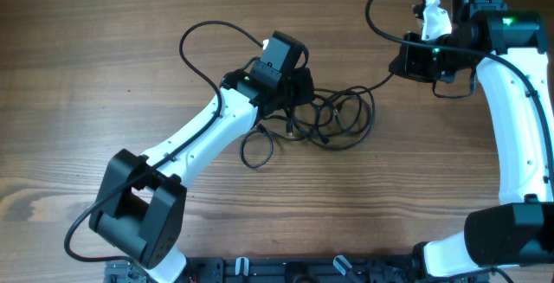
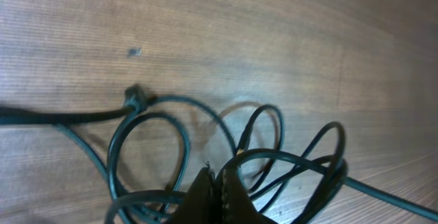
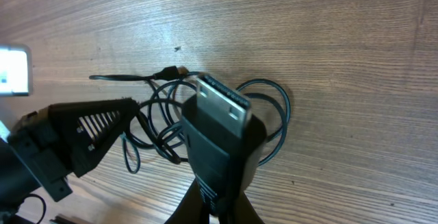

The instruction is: Untangle cables

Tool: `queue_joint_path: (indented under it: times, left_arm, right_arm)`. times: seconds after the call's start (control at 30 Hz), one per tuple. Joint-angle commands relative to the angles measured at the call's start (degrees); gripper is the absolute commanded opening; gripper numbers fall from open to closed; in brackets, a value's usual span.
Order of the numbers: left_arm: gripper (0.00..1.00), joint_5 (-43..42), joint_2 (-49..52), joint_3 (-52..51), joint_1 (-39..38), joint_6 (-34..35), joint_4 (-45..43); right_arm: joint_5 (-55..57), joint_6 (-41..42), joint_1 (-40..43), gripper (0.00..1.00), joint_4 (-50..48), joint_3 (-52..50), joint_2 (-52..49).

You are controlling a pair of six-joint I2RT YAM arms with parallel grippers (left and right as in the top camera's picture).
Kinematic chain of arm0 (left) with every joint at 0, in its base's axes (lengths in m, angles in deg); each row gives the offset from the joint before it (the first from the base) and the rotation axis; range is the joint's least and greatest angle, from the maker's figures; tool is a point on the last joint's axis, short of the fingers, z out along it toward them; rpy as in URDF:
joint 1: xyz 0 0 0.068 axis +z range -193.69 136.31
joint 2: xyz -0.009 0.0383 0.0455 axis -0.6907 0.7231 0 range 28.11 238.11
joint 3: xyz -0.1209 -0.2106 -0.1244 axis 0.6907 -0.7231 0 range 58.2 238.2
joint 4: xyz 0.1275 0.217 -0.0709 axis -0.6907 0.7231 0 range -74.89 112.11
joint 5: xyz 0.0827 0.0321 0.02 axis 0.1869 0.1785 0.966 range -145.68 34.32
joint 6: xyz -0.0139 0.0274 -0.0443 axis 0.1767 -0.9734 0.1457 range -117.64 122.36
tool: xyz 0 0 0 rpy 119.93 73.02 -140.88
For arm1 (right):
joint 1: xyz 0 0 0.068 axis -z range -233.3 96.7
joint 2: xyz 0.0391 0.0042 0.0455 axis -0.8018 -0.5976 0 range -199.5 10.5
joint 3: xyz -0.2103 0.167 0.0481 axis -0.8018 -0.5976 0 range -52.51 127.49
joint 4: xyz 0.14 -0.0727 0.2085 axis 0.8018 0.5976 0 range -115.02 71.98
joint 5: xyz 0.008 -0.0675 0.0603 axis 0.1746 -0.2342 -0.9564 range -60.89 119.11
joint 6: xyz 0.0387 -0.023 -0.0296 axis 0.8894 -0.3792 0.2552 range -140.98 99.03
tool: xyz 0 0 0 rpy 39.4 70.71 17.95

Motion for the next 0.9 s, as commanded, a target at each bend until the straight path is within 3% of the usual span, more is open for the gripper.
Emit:
queue_joint_path:
  times: [0.0, 0.17, 0.3, 0.43, 0.53, 0.67, 0.87]
  left_arm:
    - [0.11, 1.1, 0.8, -0.4, -0.9, -0.3, -0.1]
    - [0.1, -5.7, 1.7, -0.4, -3.0, -5.7, 1.4]
    - [0.04, -5.7, 1.7, -0.4, -4.5, -8.2, 2.6]
    - [0.04, 2.0, 1.3, -0.1, -3.2, -7.7, 2.6]
    - [0.04, 8.2, -3.4, 2.9, -0.3, -7.8, 3.9]
    - [0.04, 9.0, -12.7, 5.5, 0.0, -7.7, 2.3]
    - [0.04, 5.7, -23.5, 5.5, 0.0, -5.6, 0.0]
  right_arm:
    - [0.6, -0.7, -0.2, 0.06, -0.1, -0.2, -0.4]
    - [0.6, -1.4, -0.2, 0.07, -0.1, -0.2, -0.4]
    - [0.6, -1.5, -0.2, 0.07, -0.1, -0.2, -0.4]
    - [0.6, -1.5, -0.2, 0.26, 0.0, -0.2, -0.4]
    - [-1.8, -1.8, -0.2, 0.67, -0.1, -0.2, -0.4]
    - [-12.4, -8.0, -0.9, 0.75, -0.8, -0.2, -0.4]
    - [-13.1, -6.1, -4.0, 0.78, -3.4, -0.2, -0.4]
